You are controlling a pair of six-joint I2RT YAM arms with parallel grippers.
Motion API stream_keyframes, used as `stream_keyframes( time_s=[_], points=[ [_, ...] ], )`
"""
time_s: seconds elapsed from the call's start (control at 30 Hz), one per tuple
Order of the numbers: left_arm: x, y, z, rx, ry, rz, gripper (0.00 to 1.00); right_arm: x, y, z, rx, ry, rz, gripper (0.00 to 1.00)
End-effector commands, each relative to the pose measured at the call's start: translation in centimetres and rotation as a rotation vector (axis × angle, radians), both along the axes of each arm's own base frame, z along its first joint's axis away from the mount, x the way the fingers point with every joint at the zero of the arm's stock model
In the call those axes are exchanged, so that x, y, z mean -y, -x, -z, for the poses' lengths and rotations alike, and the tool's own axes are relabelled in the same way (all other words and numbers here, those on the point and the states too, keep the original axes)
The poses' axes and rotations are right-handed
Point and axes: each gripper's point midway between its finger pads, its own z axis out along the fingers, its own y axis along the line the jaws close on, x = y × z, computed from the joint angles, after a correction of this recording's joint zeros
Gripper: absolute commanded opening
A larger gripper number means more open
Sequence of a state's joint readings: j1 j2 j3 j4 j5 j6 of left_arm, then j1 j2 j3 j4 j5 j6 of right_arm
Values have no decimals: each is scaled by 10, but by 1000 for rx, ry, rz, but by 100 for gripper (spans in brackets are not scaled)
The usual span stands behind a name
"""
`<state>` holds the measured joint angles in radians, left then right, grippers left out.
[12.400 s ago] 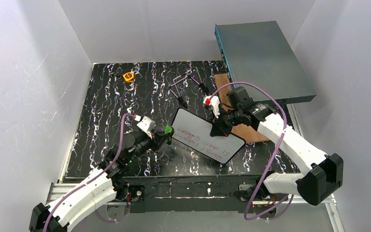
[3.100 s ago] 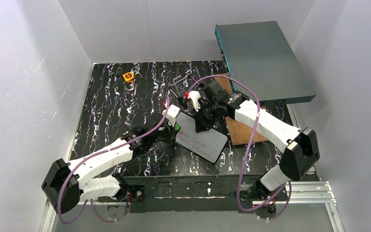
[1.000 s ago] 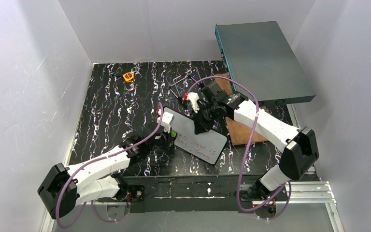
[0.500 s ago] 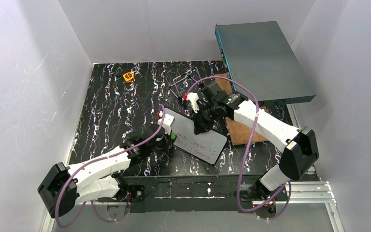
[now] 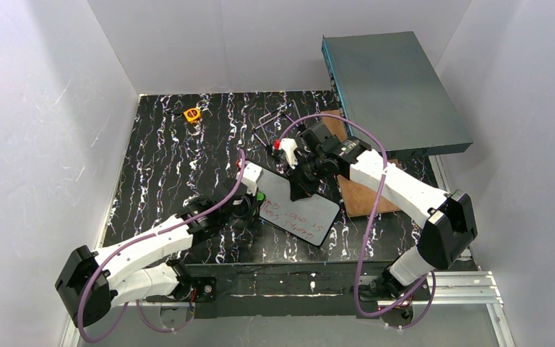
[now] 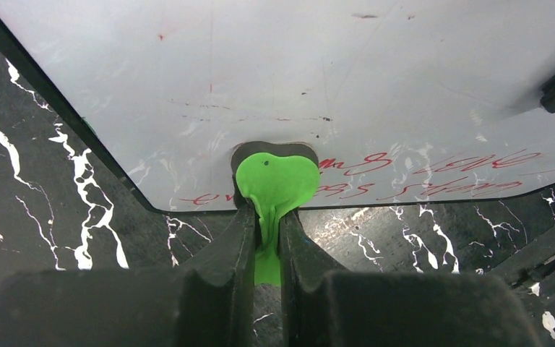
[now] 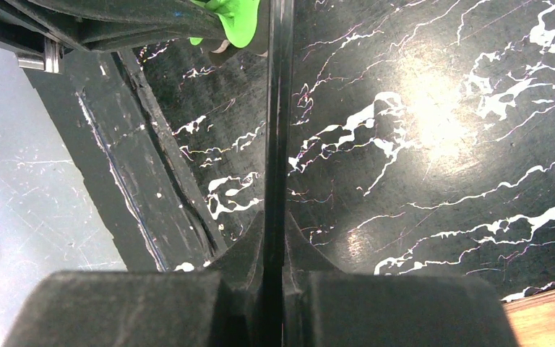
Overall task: Erase the whiteboard
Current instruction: Erase the center of the board with the whiteboard.
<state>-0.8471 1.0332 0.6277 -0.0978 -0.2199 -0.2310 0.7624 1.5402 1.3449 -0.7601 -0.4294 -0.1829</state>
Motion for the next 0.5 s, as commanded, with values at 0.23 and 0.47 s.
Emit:
stream_keyframes(
  time_s=[0.23,0.47],
  points=[
    [-8,10,38,-38,50,-59,0,-17,18,-16,-8,-99,-108,1],
    [-4,4,29,-16,54,-53,0,-17,17,-15,-12,-97,-106,1]
  ],
)
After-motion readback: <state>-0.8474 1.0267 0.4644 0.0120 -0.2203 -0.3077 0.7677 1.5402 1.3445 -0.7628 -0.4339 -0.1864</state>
